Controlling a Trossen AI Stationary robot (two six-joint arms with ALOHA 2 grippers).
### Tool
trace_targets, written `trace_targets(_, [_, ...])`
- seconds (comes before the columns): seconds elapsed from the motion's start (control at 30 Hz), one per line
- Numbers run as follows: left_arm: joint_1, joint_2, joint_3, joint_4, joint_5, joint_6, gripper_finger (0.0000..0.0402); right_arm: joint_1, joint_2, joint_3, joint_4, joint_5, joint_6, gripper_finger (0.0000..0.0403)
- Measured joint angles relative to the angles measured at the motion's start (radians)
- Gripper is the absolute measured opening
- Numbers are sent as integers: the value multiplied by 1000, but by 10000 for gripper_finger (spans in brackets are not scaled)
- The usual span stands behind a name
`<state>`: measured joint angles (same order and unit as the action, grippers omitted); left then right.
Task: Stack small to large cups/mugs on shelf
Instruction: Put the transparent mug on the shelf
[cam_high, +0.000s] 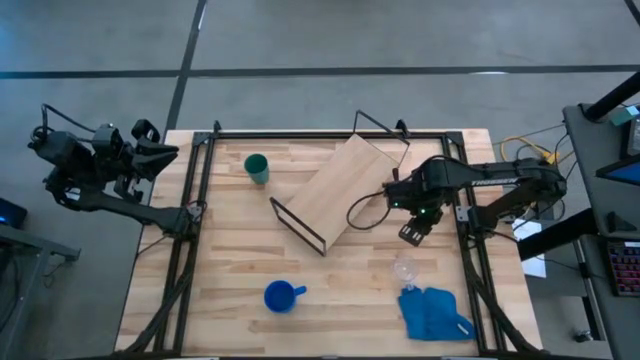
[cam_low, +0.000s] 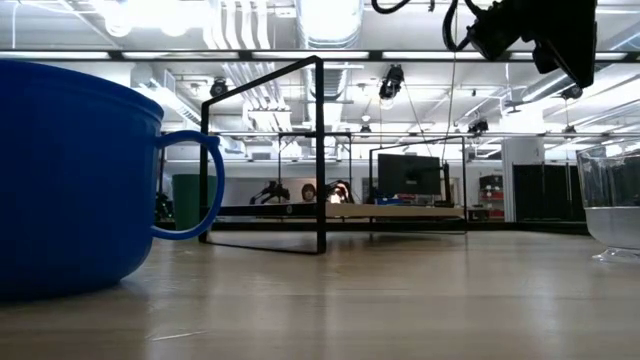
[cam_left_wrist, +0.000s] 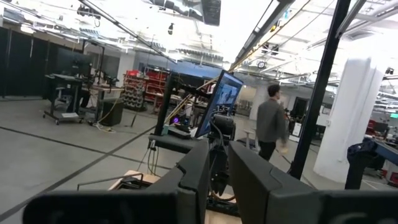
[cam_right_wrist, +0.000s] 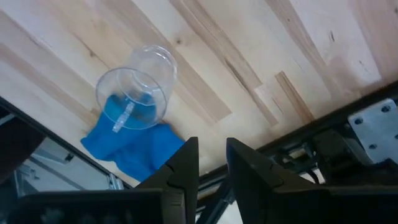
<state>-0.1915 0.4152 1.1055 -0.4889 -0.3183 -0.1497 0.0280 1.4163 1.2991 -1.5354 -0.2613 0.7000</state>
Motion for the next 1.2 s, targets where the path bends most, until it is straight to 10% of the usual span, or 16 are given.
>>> trace_targets(1.2, [0,0,1,0,0,0,47,-2,-1,1,127,80,-5,77])
